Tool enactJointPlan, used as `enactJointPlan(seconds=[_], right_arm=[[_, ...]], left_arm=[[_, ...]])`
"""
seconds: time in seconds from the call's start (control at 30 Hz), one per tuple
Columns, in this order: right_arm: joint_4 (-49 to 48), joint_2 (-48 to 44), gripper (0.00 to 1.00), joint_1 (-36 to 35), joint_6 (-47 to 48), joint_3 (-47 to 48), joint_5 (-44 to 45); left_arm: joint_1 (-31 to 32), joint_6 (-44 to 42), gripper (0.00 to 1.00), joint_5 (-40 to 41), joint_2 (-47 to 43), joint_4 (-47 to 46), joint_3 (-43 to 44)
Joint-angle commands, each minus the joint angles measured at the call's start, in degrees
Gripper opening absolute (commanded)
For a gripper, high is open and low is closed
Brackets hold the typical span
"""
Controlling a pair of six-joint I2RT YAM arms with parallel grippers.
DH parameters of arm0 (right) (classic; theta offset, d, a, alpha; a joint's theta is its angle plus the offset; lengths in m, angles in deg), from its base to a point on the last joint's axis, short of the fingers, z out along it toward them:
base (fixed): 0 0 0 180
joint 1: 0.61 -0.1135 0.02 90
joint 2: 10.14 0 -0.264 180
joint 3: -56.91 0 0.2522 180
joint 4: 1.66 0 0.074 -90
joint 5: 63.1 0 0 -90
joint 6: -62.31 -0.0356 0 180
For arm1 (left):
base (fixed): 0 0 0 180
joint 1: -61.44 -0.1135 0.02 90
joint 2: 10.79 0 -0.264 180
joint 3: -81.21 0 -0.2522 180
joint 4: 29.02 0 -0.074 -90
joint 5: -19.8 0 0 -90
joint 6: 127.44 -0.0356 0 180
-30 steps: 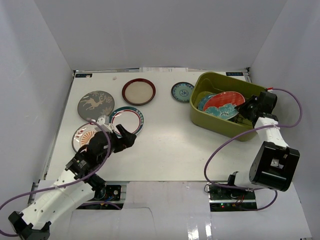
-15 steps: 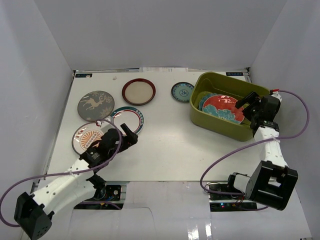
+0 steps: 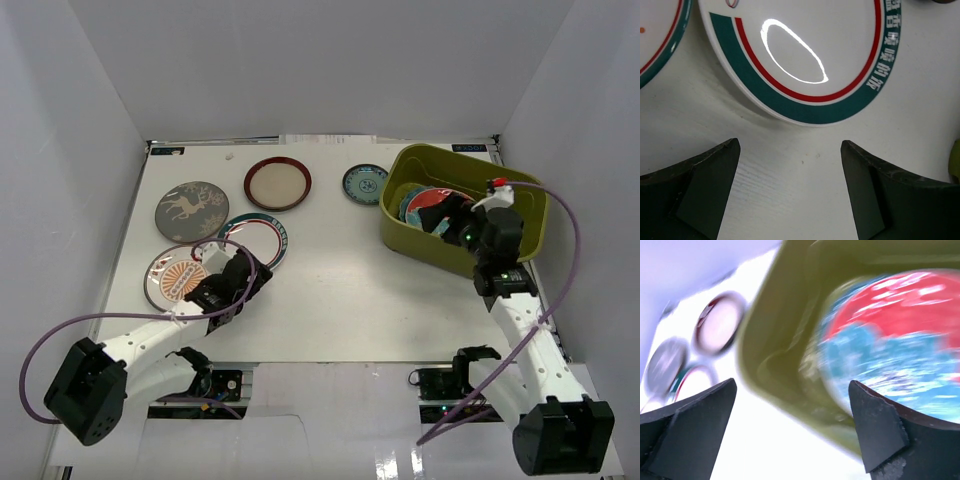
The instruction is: Place the plates into the plastic bin on the countertop
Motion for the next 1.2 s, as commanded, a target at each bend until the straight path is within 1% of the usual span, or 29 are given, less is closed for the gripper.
enactJointPlan(seconds=[0.0, 0.03, 0.07, 0.1, 0.13, 0.2, 0.27, 0.3, 0.37, 0.4, 0.5, 0.57, 0.6, 0.63, 0.67, 0.77, 0.8, 0.83, 0.87, 0.93, 0.97, 1.03, 1.07, 1.1, 1.13, 1.17], right_arm=[[-4.24, -1.96, 0.97, -7.93, 1.84, -2.22, -4.30], [-4.42, -2.23, 0.92, -12.48, 3.32, -2.57, -4.13], [-4.42, -2.49, 0.90, -14.87, 4.03, -2.84, -3.43], [-4.16, -3.10, 0.88, -19.25, 4.38, -3.27, -2.64], [-4.25, -3.28, 0.85, -21.03, 4.91, -3.54, -2.20], [-4.16, -3.64, 0.83, -25.85, 5.26, -3.89, -1.67], [-4.77, -3.64, 0.80, -28.51, 5.09, -4.33, -1.49], [-5.04, -3.29, 0.80, -30.96, 5.00, -4.68, -1.40], [-5.56, -2.67, 0.79, -33.26, 5.35, -4.86, -0.79], [-5.65, -1.89, 0.79, -35.62, 5.61, -4.86, -0.27], [-5.66, -0.48, 0.79, -38.70, 6.06, -4.51, 1.23], [-5.74, -0.21, 0.79, -39.42, 6.06, -4.25, 1.76], [-5.74, -0.03, 0.80, -39.77, 5.97, -4.16, 1.94], [-5.74, -0.03, 0.79, -39.86, 5.88, -3.90, 1.94], [-5.66, -0.03, 0.79, -40.03, 5.71, -3.89, 2.29], [-5.66, 0.05, 0.79, -40.30, 5.62, -3.46, 2.73], [-5.66, 0.23, 0.80, -40.30, 5.44, -3.28, 2.90], [-5.66, 0.32, 0.80, -40.47, 5.35, -3.19, 2.82], [-5.66, 0.75, 0.80, -40.56, 5.18, -2.84, 2.82], [-5.57, 1.28, 0.80, -40.74, 4.91, -2.40, 2.73], [-5.57, 1.63, 0.81, -40.91, 4.65, -2.23, 2.64], [-5.74, 2.16, 0.84, -41.26, 4.21, -1.79, 2.47], [-5.83, 2.77, 0.86, -41.35, 4.04, -1.70, 2.38], [-5.66, 3.21, 0.90, -41.27, 3.86, -1.18, 2.20], [-4.61, 3.92, 0.93, -41.35, 3.95, -0.56, 2.11], [-3.99, 5.40, 0.98, -41.35, 4.03, 0.66, 2.03]], left_arm=[[-2.40, 4.70, 0.92, 3.09, 2.37, -4.61, -1.09], [-4.32, 4.97, 0.90, 1.78, 3.60, -6.09, -1.18], [-4.87, 5.06, 0.89, 1.59, 4.31, -6.98, -1.27], [-5.48, 4.98, 0.88, 1.50, 4.84, -7.94, -1.35], [-6.79, 4.80, 0.86, 0.89, 5.54, -8.91, -1.44], [-8.03, 5.06, 0.84, 0.01, 7.65, -10.32, -1.00], [-8.56, 4.97, 0.82, 0.10, 9.49, -11.99, -0.74], [-8.65, 5.06, 0.81, 0.01, 10.11, -12.61, -0.65], [-8.74, 4.80, 0.80, 0.36, 11.51, -14.18, -0.48], [-8.83, 4.71, 0.79, 0.45, 13.09, -14.19, -0.30], [-8.91, 4.62, 0.70, 1.15, 15.03, -15.78, 0.40], [-8.91, 4.10, 0.61, 1.15, 16.09, -16.04, 0.49], [-8.91, 3.66, 0.53, 1.15, 16.09, -16.13, 0.40], [-8.91, 3.22, 0.49, 1.07, 15.92, -16.04, 0.32], [-8.91, 2.69, 0.41, 1.15, 15.48, -16.30, 0.05], [-8.91, 0.76, 0.30, 1.07, 13.20, -16.65, -1.18], [-8.91, 0.32, 0.23, 1.06, 12.67, -16.57, -1.53], [-8.91, -0.21, 0.19, 1.06, 11.62, -16.13, -1.96], [-8.91, -0.47, 0.12, 1.15, 10.91, -15.78, -2.14], [-8.91, -1.70, 0.02, 1.15, 9.68, -15.34, -2.93], [-8.91, -2.31, 0.00, 0.98, 8.37, -15.08, -3.11], [-8.91, -3.37, 0.00, -0.07, 6.52, -15.07, -3.55], [-8.91, -4.68, 0.00, -0.95, 4.25, -15.16, -4.07], [-8.91, -5.48, 0.00, -2.18, 2.92, -15.16, -4.43], [-8.91, -6.01, 0.00, -5.67, 1.52, -15.16, -4.52], [-8.91, -7.67, 0.00, -7.79, -2.33, -15.42, -4.69]])
